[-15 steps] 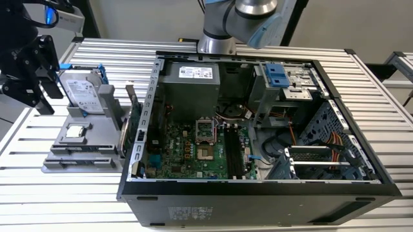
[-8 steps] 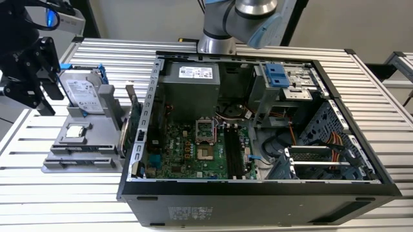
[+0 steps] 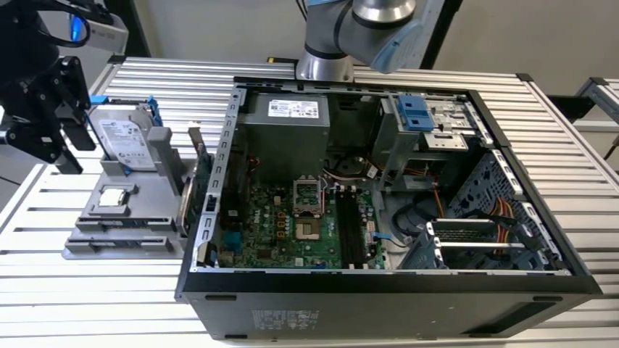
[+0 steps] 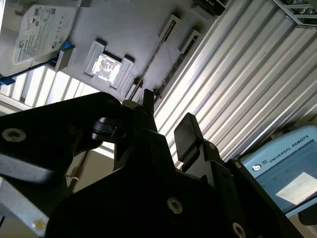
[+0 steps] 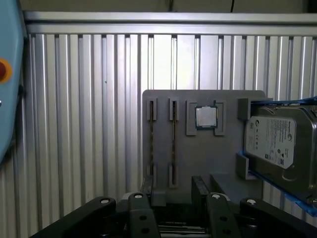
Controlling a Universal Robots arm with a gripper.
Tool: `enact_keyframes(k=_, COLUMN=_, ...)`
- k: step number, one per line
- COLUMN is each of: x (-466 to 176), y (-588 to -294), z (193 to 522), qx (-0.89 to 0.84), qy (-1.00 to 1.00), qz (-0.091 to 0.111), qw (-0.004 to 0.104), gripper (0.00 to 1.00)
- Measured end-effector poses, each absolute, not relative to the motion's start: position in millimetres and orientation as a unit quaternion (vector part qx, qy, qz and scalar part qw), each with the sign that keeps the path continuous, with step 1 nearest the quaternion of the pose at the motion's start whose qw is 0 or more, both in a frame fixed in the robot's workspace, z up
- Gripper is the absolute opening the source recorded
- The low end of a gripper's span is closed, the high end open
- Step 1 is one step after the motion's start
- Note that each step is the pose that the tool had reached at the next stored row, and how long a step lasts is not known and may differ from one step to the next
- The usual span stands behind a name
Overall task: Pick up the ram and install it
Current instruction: 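Pick up the ram and move it above insertion slot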
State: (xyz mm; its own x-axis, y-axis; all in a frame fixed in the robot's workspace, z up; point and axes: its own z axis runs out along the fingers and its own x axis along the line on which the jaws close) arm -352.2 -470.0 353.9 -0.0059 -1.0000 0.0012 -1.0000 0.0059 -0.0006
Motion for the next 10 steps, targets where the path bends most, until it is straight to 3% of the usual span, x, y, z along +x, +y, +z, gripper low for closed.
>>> enact_keyframes(k=10, x=-352.2, y=-470.0, z=352.8, qx=0.705, qy=-0.709, qz=-0.001, qw=0.002, gripper=1.0)
